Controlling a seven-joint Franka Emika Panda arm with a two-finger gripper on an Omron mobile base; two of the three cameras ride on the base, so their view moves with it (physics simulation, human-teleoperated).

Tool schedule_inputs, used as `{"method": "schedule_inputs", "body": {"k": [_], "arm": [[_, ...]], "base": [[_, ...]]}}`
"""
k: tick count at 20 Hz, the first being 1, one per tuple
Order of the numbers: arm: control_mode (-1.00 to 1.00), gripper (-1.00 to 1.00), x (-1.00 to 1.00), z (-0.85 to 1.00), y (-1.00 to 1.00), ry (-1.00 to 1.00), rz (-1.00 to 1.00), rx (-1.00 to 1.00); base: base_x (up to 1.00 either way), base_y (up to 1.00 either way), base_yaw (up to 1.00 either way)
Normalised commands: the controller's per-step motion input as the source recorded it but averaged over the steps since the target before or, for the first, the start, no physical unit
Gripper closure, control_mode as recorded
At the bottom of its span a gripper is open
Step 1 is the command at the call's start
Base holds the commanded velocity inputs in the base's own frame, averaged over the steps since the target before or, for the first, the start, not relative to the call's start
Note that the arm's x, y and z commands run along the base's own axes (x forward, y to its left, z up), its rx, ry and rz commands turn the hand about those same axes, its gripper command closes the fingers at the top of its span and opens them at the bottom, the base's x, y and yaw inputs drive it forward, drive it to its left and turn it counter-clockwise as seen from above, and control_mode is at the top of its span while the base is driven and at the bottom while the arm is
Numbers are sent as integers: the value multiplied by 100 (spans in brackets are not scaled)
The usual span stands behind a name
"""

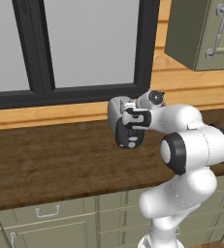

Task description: Start the toaster. Once the lever pops up, take the bread to the plate on the dining counter.

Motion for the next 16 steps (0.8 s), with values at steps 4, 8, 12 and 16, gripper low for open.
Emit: {"method": "schedule_inputs", "body": {"k": [4, 8, 12, 16], "arm": [[-100, -100, 0, 0, 0, 0, 0, 0], [-100, -100, 0, 0, 0, 0, 0, 0], [-100, -100, 0, 0, 0, 0, 0, 0], [-100, -100, 0, 0, 0, 0, 0, 0]], "base": [[0, 0, 0], [0, 0, 0], [0, 0, 0], [0, 0, 0]]}}
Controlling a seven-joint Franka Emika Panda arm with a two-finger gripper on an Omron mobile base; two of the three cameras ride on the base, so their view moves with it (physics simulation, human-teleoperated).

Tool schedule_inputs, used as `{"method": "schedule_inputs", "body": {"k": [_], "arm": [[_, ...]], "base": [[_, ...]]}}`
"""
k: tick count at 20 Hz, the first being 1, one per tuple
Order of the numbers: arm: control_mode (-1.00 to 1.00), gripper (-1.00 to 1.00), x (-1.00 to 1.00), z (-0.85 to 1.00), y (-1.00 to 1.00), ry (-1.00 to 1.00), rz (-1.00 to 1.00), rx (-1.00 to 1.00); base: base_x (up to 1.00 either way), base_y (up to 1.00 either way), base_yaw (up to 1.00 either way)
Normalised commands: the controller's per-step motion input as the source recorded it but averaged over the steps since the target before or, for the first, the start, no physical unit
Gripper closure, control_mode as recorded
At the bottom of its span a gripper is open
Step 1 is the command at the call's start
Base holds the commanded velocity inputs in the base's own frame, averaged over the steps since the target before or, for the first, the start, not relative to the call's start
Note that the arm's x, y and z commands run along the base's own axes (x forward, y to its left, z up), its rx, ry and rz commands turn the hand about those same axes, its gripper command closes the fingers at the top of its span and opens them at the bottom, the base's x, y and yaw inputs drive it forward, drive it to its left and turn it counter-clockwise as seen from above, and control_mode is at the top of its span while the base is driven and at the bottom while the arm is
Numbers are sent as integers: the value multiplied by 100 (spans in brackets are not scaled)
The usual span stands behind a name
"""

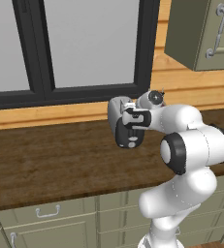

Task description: Start the toaster. Once the lever pops up, take the bread to the plate on the dining counter.

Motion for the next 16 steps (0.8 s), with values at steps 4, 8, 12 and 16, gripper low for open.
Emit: {"method": "schedule_inputs", "body": {"k": [4, 8, 12, 16], "arm": [[-100, -100, 0, 0, 0, 0, 0, 0], [-100, -100, 0, 0, 0, 0, 0, 0], [-100, -100, 0, 0, 0, 0, 0, 0], [-100, -100, 0, 0, 0, 0, 0, 0]], "base": [[0, 0, 0], [0, 0, 0], [0, 0, 0], [0, 0, 0]]}}
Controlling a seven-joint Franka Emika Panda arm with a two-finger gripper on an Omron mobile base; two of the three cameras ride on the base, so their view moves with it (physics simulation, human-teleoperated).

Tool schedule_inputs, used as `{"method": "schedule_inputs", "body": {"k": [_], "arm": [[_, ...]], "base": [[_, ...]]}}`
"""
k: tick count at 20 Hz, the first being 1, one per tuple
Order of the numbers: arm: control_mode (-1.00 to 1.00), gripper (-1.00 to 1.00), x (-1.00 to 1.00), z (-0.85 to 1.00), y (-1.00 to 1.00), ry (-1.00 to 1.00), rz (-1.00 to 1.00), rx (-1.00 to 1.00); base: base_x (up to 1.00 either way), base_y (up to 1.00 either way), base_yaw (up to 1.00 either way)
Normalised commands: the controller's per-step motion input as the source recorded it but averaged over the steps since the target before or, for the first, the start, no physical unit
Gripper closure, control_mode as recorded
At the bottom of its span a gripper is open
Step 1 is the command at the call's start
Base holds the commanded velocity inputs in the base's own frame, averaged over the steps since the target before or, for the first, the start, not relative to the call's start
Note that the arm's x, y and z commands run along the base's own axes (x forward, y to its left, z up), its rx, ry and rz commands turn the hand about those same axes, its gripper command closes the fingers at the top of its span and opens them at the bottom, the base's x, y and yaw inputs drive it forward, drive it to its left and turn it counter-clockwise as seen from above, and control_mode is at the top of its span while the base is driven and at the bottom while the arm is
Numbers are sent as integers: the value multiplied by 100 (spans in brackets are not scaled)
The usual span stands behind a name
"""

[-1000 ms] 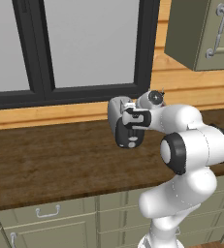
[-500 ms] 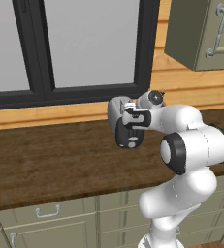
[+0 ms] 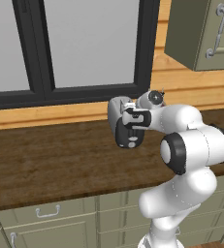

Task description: Start the toaster. Once the lever pops up, take the bread to the plate on the dining counter.

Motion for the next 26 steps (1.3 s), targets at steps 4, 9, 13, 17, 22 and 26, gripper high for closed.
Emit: {"method": "schedule_inputs", "body": {"k": [4, 9, 13, 17, 22, 26], "arm": [[-100, -100, 0, 0, 0, 0, 0, 0], [-100, -100, 0, 0, 0, 0, 0, 0], [-100, -100, 0, 0, 0, 0, 0, 0], [-100, -100, 0, 0, 0, 0, 0, 0], [-100, -100, 0, 0, 0, 0, 0, 0], [-100, -100, 0, 0, 0, 0, 0, 0]], "base": [[0, 0, 0], [0, 0, 0], [0, 0, 0], [0, 0, 0], [0, 0, 0], [0, 0, 0]]}}
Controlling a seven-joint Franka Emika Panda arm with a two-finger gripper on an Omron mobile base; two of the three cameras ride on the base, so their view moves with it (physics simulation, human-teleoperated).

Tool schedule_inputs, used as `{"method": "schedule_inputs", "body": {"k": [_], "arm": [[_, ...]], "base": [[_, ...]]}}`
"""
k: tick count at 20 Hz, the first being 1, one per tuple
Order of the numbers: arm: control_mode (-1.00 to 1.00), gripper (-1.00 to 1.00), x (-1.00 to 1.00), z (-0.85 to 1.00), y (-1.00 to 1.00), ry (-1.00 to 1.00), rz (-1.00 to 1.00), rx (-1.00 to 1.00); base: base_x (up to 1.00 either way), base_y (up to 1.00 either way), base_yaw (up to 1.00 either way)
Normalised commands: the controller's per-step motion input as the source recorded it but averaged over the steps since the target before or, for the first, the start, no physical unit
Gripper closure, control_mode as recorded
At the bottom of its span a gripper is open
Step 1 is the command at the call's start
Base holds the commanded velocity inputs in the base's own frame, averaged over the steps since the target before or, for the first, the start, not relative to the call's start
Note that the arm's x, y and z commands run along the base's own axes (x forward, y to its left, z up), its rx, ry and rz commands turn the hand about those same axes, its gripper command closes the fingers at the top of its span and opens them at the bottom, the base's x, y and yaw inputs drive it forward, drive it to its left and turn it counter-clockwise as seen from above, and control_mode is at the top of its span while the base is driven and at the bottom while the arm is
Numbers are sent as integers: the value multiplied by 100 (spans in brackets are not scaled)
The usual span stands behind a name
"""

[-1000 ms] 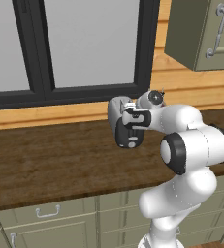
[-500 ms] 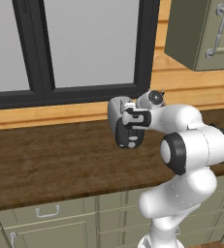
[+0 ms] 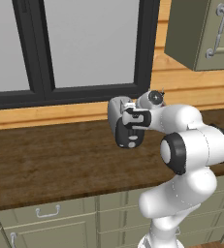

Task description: Start the toaster. Once the lever pops up, take the bread to the plate on the dining counter.

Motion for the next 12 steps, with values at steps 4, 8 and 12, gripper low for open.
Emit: {"method": "schedule_inputs", "body": {"k": [4, 8, 12], "arm": [[-100, -100, 0, 0, 0, 0, 0, 0], [-100, -100, 0, 0, 0, 0, 0, 0], [-100, -100, 0, 0, 0, 0, 0, 0]], "base": [[0, 0, 0], [0, 0, 0], [0, 0, 0]]}}
